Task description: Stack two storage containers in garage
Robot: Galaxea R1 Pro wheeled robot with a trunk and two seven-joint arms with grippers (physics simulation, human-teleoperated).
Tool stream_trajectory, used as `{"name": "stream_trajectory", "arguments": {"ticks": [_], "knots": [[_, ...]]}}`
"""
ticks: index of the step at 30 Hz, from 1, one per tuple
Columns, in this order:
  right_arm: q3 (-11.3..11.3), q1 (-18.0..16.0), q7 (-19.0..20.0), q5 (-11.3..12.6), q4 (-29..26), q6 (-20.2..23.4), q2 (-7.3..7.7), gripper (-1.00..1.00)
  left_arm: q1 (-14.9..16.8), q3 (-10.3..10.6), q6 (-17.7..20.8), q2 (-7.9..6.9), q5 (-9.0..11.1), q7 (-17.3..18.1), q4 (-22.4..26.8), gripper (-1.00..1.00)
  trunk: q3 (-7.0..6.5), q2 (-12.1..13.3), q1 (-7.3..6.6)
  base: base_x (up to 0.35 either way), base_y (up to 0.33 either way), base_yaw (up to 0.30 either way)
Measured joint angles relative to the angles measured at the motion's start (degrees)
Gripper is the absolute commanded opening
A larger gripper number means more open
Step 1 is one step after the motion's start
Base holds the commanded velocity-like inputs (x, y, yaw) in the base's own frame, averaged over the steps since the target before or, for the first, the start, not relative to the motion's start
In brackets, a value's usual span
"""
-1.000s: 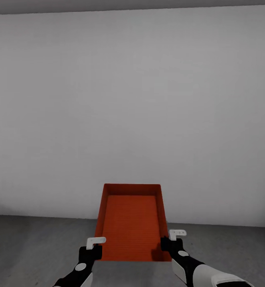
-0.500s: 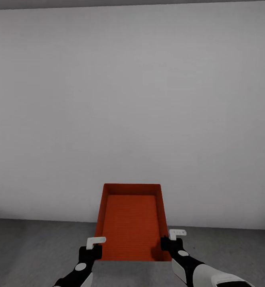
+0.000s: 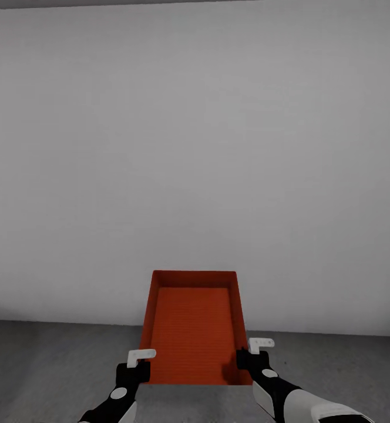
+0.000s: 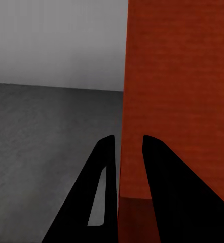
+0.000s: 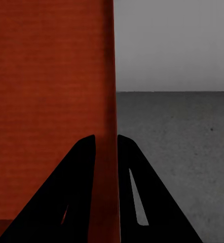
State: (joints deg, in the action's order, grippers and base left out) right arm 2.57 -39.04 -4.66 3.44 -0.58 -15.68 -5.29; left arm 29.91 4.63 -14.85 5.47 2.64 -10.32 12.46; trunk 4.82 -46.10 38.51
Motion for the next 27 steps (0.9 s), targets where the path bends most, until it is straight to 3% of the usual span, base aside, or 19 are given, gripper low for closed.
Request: {"name": "stream_trajectory", "arguments": {"ticks": [27], "knots": [[0.00, -0.03, 0.01, -0.02, -0.01, 0.01, 0.00, -1.00, 0.00, 0.02, 0.00, 0.00, 0.03, -0.02, 0.05, -1.00, 2.51, 0.00, 0.00, 0.000, 0.000, 0.000]]}}
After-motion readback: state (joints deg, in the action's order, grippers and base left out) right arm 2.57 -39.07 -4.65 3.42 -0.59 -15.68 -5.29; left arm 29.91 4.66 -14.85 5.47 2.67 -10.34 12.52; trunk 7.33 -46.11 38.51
